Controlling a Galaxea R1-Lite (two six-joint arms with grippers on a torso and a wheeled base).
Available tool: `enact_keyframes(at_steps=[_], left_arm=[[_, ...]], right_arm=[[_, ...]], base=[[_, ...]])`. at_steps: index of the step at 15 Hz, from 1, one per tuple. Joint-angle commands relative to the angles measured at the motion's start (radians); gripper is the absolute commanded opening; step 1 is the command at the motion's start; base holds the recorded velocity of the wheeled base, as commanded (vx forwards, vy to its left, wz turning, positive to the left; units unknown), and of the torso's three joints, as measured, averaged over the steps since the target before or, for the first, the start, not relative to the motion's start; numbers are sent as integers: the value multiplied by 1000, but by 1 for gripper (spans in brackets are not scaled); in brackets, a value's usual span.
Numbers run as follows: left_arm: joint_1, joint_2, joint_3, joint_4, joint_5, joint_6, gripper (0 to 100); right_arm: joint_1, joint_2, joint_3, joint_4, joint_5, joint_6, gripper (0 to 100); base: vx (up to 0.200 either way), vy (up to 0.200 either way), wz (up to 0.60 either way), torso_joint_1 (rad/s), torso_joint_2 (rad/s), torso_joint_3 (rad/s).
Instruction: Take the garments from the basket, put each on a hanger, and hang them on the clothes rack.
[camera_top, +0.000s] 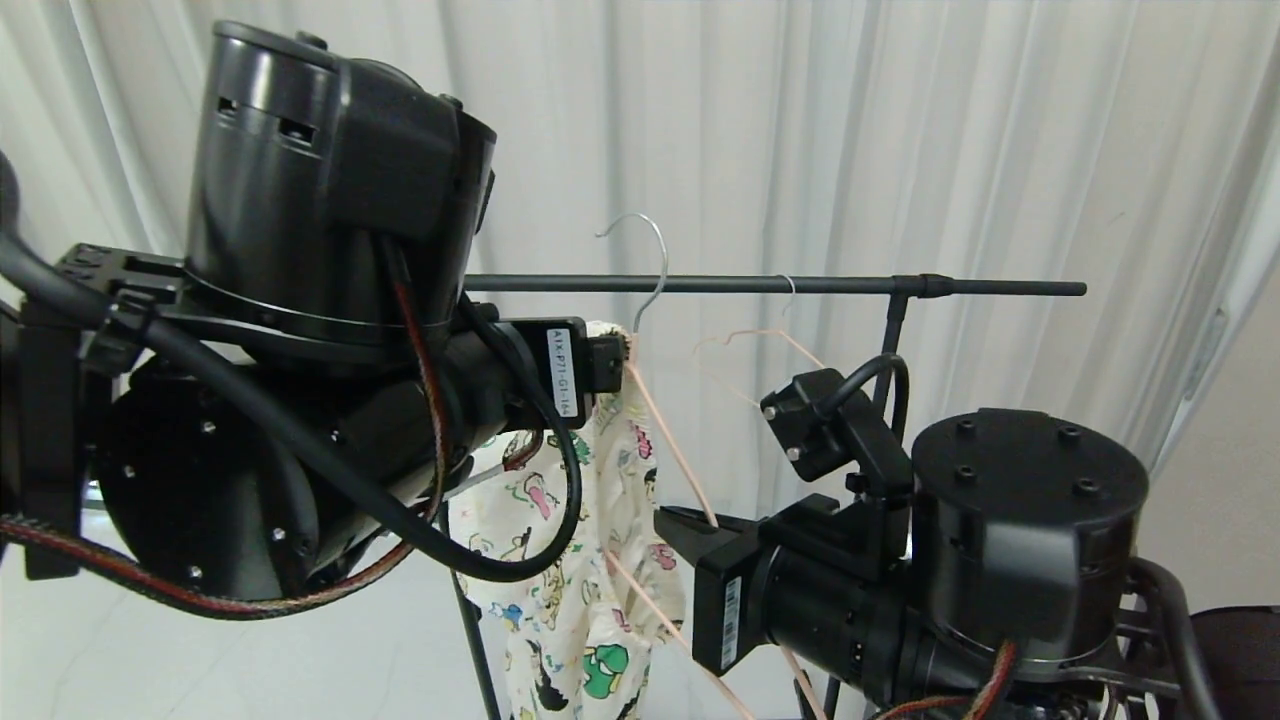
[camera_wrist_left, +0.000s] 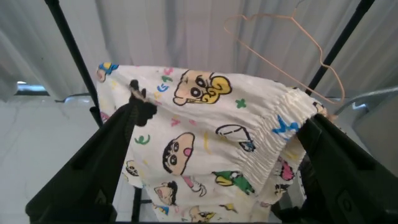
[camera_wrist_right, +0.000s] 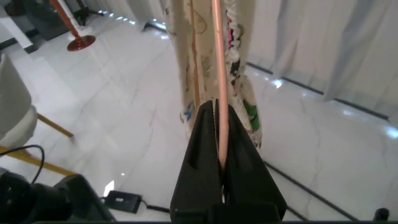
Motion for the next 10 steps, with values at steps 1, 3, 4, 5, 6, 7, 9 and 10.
enact_keyframes(at_steps=[1,3,4,5,6,7,9,10], left_arm=[[0,-19,12,1,1,-1,100],[-17,-54,46,1,1,2,100],[-32,-72,74,1,1,4,100],[-41,-91,100,1,1,4,100],[-58,-115,137,1,1,4,100],[-77,-128,147,1,1,4,100],[-120,-132,140,1,1,4,100],[-155,-132,140,1,1,4,100]], right_arm=[[-13,-6,23,-51,-21,-28,0],[-19,-8,46,-78,-52,-41,0],[-22,-15,56,-78,-52,-44,0],[-22,-23,56,-78,-52,-48,0],[-22,-29,56,-80,-52,-51,0],[-22,-35,56,-80,-52,-53,0],[-22,-37,56,-84,-52,-59,0],[-22,-35,59,-97,-53,-70,0]], base=[[0,0,0,0,0,0],[0,0,0,0,0,0],[0,0,0,0,0,0],[0,0,0,0,0,0],[0,0,0,0,0,0],[0,0,0,0,0,0],[0,0,0,0,0,0],[0,0,0,0,0,0]])
